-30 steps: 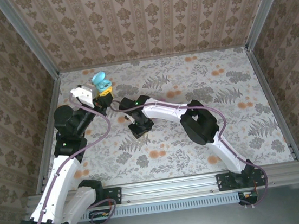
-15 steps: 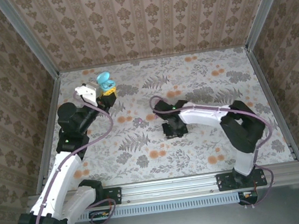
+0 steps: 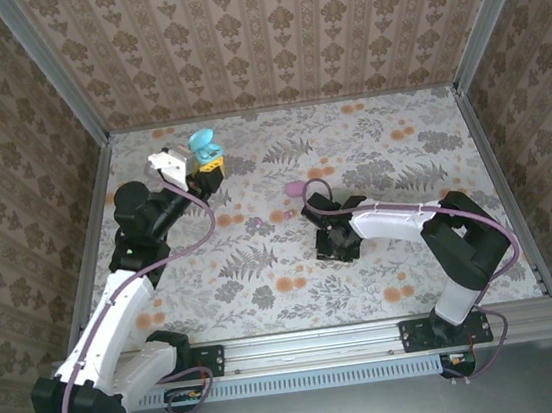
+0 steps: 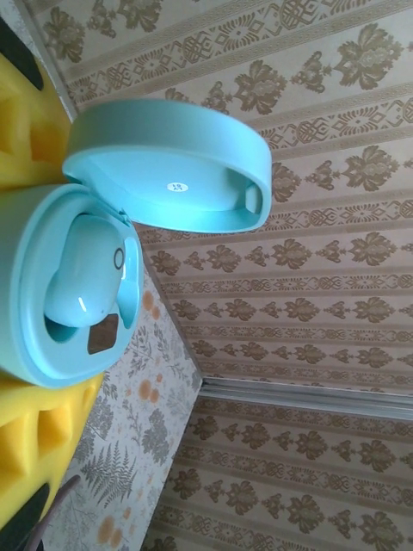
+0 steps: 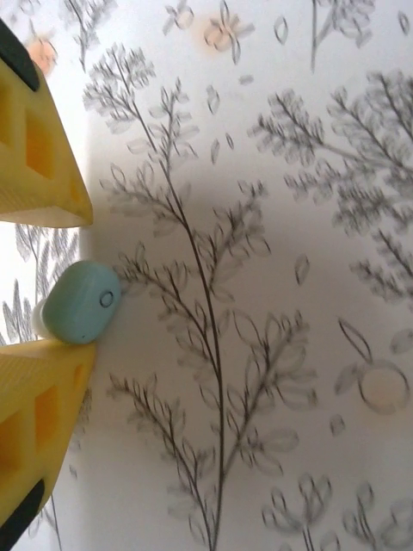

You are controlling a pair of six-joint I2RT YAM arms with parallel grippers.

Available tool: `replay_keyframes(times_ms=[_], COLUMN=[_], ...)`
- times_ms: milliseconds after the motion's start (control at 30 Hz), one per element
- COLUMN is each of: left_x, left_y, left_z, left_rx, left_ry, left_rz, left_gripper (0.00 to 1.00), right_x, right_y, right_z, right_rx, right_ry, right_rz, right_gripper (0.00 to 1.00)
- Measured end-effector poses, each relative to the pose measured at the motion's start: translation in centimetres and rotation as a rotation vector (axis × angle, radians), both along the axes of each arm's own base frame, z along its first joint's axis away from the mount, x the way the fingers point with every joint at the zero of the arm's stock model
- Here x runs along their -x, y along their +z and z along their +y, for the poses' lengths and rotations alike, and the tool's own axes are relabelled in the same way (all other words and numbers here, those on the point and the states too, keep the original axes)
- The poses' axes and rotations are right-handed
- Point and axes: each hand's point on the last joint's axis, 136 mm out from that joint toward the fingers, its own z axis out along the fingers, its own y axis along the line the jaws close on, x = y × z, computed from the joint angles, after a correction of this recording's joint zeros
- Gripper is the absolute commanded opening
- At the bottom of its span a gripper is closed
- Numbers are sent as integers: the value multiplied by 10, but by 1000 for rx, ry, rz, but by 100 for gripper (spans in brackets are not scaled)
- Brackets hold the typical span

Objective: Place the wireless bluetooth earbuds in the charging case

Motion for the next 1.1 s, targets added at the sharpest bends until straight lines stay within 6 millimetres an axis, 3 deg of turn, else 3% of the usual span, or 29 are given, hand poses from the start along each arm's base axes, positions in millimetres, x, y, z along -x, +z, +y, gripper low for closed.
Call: replay_keyframes(times_ms=[200,467,767,1100], left_x=[1,-2,-2,-2], left_y=[1,-3,-1,-1], left_z=[-3,-8,-8,-8], left_rx=[2,-4,-2,-2], left_ry=[-8,-18,-16,-17], left_rz=[-4,9,5,5], left_gripper=[34,34,34,34], right_x=[6,-8,-4,-5], right_y=[4,35,34,10], right_z=[18,52,41,40], right_rx=[-58,-125,-56,-6], right_ry=[74,208,248,174], right_rz=[10,-62,-40,33], right_gripper=[42,41,39,39])
